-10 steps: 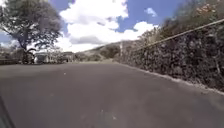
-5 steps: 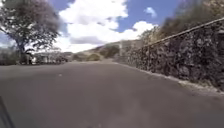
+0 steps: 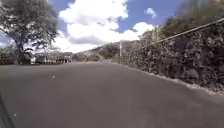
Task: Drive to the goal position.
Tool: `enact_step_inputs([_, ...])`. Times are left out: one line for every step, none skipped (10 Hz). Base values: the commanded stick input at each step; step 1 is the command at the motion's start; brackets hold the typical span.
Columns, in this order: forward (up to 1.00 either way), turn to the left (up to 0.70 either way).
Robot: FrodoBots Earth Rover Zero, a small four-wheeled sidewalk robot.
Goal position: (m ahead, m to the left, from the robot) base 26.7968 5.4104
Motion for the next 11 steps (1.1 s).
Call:
enact_step_inputs([0.70, 0.00])
enact_step_inputs([0.70, 0.00])
enact_step_inputs([0.70, 0.00])
enact_step_inputs([0.70, 0.00])
enact_step_inputs([0.70, 0.00])
enact_step_inputs([0.70, 0.00])
enact_step_inputs([0.70, 0.00])
enact_step_inputs([0.70, 0.00])
enact_step_inputs([0.70, 0.00])
enact_step_inputs([0.70, 0.00])
enact_step_inputs([0.70, 0.00])
